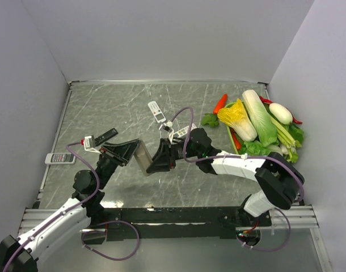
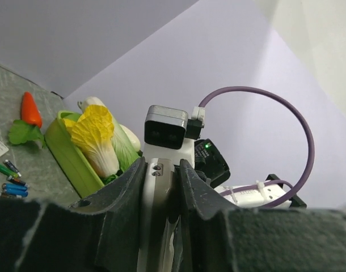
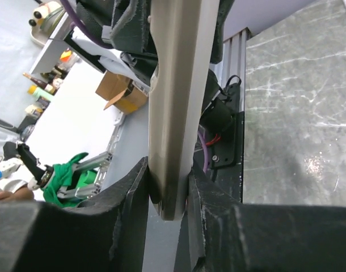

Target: Load the batteries into the remote control

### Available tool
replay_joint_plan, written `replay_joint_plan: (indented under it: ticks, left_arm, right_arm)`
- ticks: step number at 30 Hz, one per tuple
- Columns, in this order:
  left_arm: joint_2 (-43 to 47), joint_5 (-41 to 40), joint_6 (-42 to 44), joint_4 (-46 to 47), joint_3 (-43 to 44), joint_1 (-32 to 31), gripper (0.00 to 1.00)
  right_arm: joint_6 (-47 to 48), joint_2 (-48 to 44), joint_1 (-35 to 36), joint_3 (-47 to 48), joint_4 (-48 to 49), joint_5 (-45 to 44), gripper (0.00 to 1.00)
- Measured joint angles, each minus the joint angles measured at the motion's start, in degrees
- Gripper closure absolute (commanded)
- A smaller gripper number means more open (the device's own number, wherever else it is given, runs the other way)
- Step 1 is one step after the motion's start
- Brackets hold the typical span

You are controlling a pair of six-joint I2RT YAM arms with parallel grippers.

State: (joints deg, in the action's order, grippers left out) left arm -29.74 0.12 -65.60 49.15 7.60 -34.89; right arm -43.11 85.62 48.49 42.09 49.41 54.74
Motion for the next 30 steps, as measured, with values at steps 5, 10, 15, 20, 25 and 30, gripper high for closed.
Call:
replay_joint_plan:
  ticks: [5, 10, 15, 20, 25, 30]
  left_arm:
    - [2.2, 0.5, 2.5, -4.2, 0.0, 0.3, 0.37]
    - [3.8, 4.0, 6.7, -10.5, 1.0, 0.9, 0.27]
    - [0.3, 10.4, 10.5, -16.1, 5.1, 1.2, 0.35]
    - [-3.3, 15.3, 11.3, -16.3, 6.1, 1.5, 0.58]
    - [-3.7, 18.3, 10.4, -14.3, 6.1, 1.6, 0.82]
    - [-1.6, 18.8, 10.4, -14.3, 6.1, 1.6, 0.66]
  right_arm:
    - [2.2, 0.0, -0.5, 1.0, -4.8, 1.0, 1.00]
    - [4.1, -0.5, -0.9, 1.6, -9.9, 1.6, 1.00]
    - [6.6, -2.0, -1.0, 2.7, -15.3, 1.7, 1.00]
    - [7.5, -3.1, -1.0, 3.3, -17.0, 1.7, 1.00]
    - [8.3, -3.2, -1.1, 3.3, -19.1, 1.8, 1.00]
    - [8.6, -3.7, -1.0, 3.7, -19.0, 2.5, 1.00]
